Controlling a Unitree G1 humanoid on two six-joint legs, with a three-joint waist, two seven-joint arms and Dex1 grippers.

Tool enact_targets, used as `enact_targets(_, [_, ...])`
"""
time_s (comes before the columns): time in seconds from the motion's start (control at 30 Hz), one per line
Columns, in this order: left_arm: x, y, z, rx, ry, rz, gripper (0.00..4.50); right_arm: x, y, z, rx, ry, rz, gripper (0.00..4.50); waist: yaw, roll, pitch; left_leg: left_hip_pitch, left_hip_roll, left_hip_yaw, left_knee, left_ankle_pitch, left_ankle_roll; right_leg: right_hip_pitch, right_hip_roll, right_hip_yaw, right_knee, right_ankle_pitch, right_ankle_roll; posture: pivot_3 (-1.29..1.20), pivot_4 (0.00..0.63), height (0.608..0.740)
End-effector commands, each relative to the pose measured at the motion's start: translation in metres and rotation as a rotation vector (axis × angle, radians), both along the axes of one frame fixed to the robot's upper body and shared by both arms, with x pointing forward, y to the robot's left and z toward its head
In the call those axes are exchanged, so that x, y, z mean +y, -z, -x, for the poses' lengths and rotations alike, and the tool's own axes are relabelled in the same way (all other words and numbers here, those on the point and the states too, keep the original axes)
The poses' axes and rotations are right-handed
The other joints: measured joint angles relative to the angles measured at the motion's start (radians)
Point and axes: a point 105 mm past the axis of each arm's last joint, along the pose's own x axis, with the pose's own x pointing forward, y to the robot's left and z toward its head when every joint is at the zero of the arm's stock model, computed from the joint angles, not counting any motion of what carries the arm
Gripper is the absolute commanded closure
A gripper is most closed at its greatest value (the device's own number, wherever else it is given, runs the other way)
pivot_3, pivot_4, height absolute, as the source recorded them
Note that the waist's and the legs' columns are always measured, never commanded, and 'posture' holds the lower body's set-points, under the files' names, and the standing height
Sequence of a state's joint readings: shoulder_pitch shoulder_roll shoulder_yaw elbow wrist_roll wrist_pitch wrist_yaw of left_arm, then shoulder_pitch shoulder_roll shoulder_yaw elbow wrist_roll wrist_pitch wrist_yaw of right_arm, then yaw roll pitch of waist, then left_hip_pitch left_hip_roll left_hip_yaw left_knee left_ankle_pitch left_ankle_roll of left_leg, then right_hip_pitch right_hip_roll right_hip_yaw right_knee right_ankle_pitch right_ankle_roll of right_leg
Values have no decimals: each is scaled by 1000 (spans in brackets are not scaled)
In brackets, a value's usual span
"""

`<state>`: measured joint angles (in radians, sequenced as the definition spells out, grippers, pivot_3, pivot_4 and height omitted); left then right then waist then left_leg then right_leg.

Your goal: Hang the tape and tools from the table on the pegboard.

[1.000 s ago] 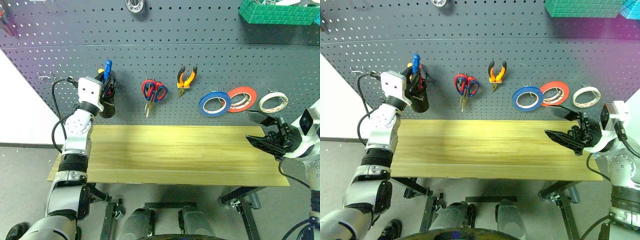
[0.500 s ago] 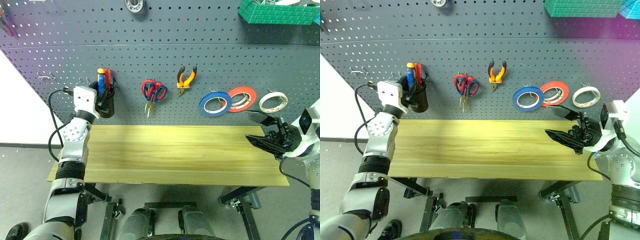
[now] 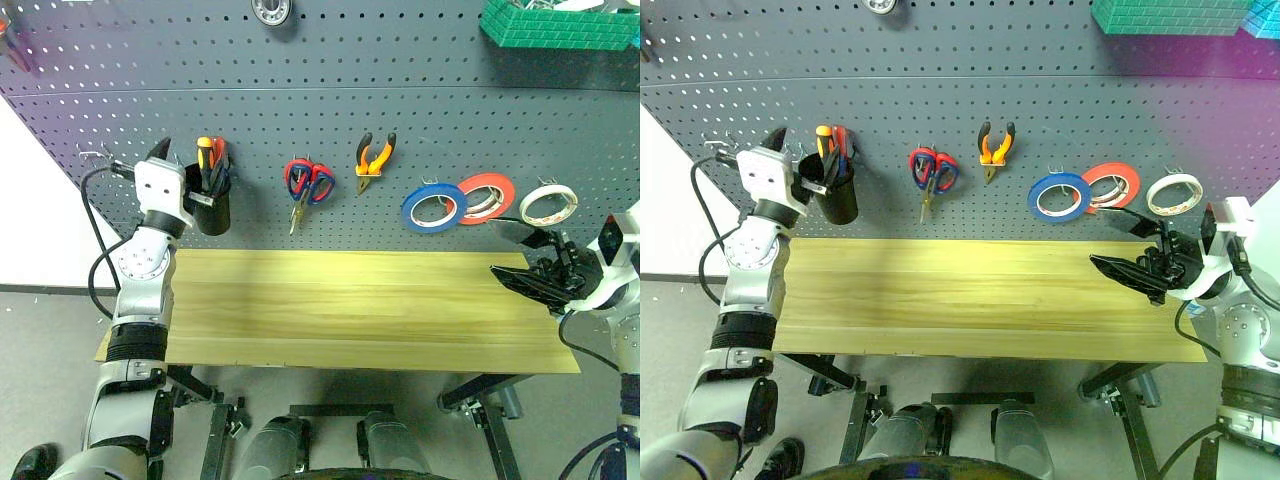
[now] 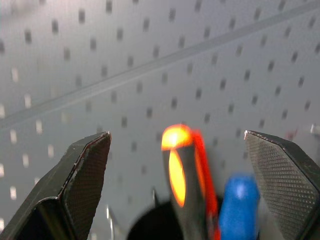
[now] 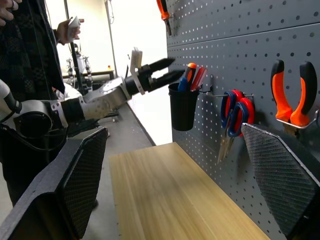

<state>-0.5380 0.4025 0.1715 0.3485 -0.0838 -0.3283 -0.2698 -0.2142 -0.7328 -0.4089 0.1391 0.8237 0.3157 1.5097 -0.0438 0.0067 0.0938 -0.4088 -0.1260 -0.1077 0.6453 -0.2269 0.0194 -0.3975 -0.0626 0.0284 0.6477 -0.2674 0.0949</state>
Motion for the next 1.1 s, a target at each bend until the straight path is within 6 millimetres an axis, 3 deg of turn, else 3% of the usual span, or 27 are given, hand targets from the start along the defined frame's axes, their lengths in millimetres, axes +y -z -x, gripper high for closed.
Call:
enact_targets(0.03, [-15,-42,5,-120,39,-18,21,0,-9,-1,-51,-4,6,0,0,0,0,0,0,0,0,0,0,0,0,0,0,0,0,-136,81,740])
enact_targets(0.13, [-33,-48,9,-121,132,-24,21,0,-9,-2,-55,0,0,0,0,0,0,0,0,0,0,0,0,0,0,0,0,0,0,-136,78,740])
enact_targets(0.27, [-76,-36,17,-21,400,-36,21,3,-8,-3,-59,-10,-6,0,0,0,0,0,0,0,0,0,0,0,0,0,0,0,0,-135,69,740])
enact_targets(0.43, [-100,-35,25,44,554,-28,21,4,-6,-5,-64,-9,-13,0,-4,1,-1,0,0,0,0,0,0,0,0,0,0,0,0,-133,50,740])
enact_targets(0.5, [-115,-27,30,70,598,-114,21,4,-4,-7,-65,-7,-19,0,-3,1,-1,0,0,0,0,0,0,0,0,0,0,0,0,-135,41,740])
enact_targets(0.6, [-125,-20,35,182,734,-28,21,6,0,-10,-70,-5,-28,0,-2,2,-2,0,0,0,1,0,0,1,0,0,0,0,0,-132,22,740])
enact_targets(0.73, [-143,22,55,528,1001,66,21,13,8,-14,-64,-12,-48,0,-6,5,-8,1,0,0,0,1,1,0,1,0,0,0,0,-129,0,740])
enact_targets(0.93, [-138,68,72,680,1061,9,21,19,23,-23,-49,30,-76,0,-20,8,-12,2,0,0,1,1,-1,1,1,0,1,0,0,-129,0,740])
enact_targets(1.1, [-111,93,48,663,853,112,21,30,44,-32,-55,117,-70,0,-25,10,-19,3,0,0,1,1,-1,3,1,0,1,0,0,-129,0,740])
